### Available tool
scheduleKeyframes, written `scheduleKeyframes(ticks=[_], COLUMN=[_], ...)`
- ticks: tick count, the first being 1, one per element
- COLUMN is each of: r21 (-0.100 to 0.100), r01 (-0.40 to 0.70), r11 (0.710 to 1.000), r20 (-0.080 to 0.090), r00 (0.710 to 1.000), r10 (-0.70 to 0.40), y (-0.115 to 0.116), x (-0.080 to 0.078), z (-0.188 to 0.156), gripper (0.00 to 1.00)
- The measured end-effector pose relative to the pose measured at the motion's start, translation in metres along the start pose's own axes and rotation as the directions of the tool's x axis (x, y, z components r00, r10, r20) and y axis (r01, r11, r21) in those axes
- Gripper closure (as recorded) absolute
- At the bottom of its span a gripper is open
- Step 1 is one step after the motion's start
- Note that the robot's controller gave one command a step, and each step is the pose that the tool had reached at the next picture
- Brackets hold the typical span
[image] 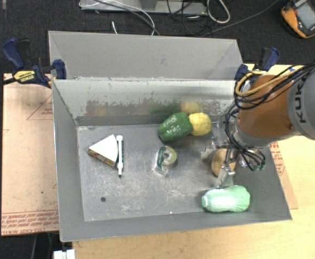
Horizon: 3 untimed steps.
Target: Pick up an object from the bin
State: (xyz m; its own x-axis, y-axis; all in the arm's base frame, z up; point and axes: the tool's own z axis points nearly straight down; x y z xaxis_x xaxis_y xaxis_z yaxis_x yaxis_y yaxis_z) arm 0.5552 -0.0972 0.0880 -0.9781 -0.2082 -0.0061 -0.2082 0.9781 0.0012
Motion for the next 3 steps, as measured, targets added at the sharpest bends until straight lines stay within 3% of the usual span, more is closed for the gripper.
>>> scheduleKeyframes(ticks=[1, 2, 3], r21=[0.0, -0.002, -0.001], r01=[0.024, -0.003, 0.002], r11=[1.0, 1.0, 1.0], r20=[-0.001, 0.0, 0.006], r00=[1.0, 1.0, 1.0], r10=[-0.024, 0.003, -0.002], y=[0.008, -0.037, -0.017], x=[0.007, 0.022, 0.018], z=[-0.05, -0.068, -0.145], gripper=[0.0, 0.0, 0.0])
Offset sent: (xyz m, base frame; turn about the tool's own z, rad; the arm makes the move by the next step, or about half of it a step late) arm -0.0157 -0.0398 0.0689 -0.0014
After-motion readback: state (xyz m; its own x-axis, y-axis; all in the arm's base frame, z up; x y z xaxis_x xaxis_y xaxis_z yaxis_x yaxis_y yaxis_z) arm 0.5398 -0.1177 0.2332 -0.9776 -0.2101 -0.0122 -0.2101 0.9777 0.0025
